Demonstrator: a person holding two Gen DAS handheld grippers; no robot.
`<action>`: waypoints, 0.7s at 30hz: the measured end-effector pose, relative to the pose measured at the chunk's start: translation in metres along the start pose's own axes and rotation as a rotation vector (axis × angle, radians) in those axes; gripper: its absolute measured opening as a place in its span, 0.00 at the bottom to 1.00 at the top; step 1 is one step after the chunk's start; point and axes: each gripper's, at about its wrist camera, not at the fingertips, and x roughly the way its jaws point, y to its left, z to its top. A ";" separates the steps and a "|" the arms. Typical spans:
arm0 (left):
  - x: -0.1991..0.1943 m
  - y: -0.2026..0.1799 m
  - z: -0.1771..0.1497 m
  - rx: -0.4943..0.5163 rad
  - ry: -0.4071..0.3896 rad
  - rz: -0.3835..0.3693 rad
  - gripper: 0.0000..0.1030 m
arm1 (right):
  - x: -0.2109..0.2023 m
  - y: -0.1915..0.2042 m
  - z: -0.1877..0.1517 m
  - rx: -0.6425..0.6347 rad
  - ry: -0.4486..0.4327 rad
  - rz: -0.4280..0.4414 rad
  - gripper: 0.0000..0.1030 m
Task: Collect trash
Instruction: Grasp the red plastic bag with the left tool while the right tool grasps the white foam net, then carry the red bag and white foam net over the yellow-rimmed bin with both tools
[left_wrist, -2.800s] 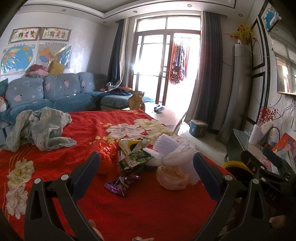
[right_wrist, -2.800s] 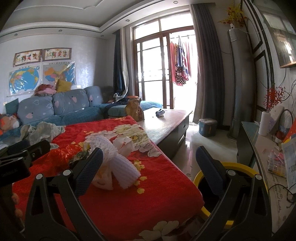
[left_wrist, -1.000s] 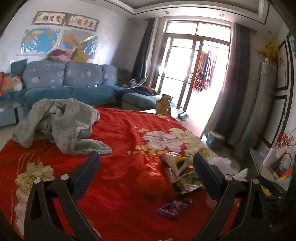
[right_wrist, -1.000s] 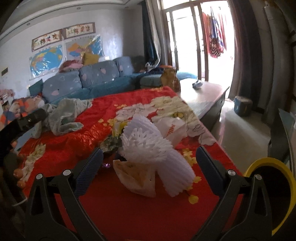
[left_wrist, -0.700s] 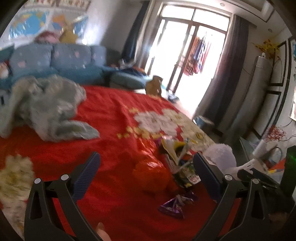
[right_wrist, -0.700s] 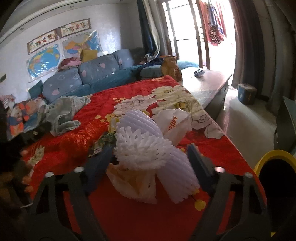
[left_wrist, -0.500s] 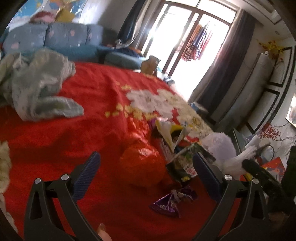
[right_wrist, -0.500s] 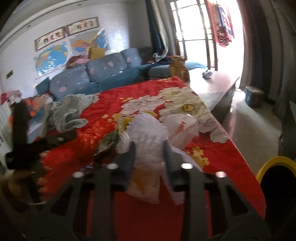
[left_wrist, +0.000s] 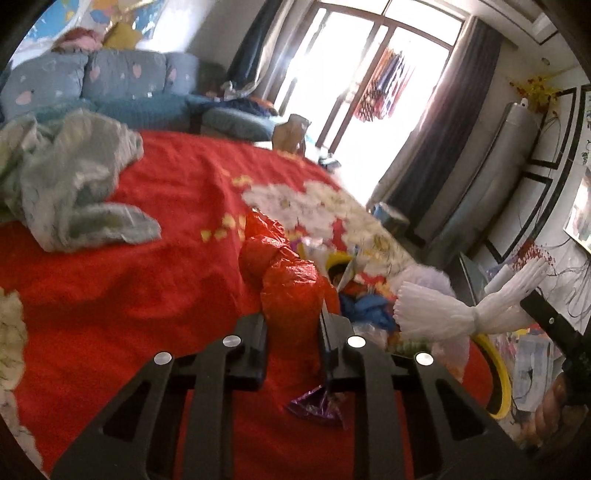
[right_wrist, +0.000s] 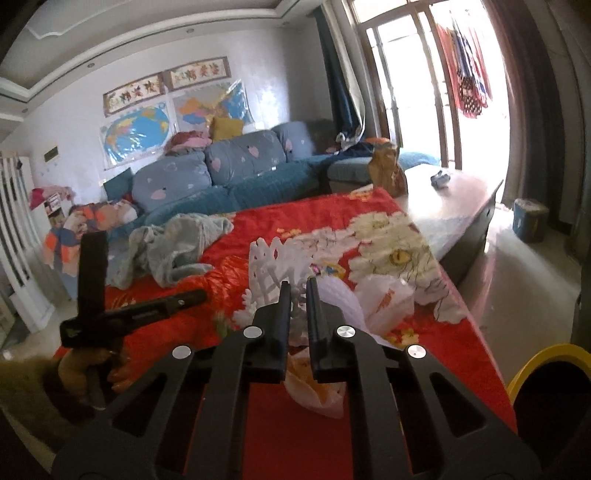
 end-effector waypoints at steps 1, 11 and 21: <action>-0.007 -0.002 0.004 0.009 -0.025 0.000 0.19 | -0.003 0.000 0.002 -0.004 -0.011 -0.003 0.05; -0.034 -0.038 0.022 0.074 -0.091 -0.072 0.19 | -0.026 -0.013 0.015 0.019 -0.087 -0.043 0.05; -0.032 -0.082 0.018 0.136 -0.092 -0.169 0.18 | -0.051 -0.036 0.019 0.056 -0.127 -0.113 0.05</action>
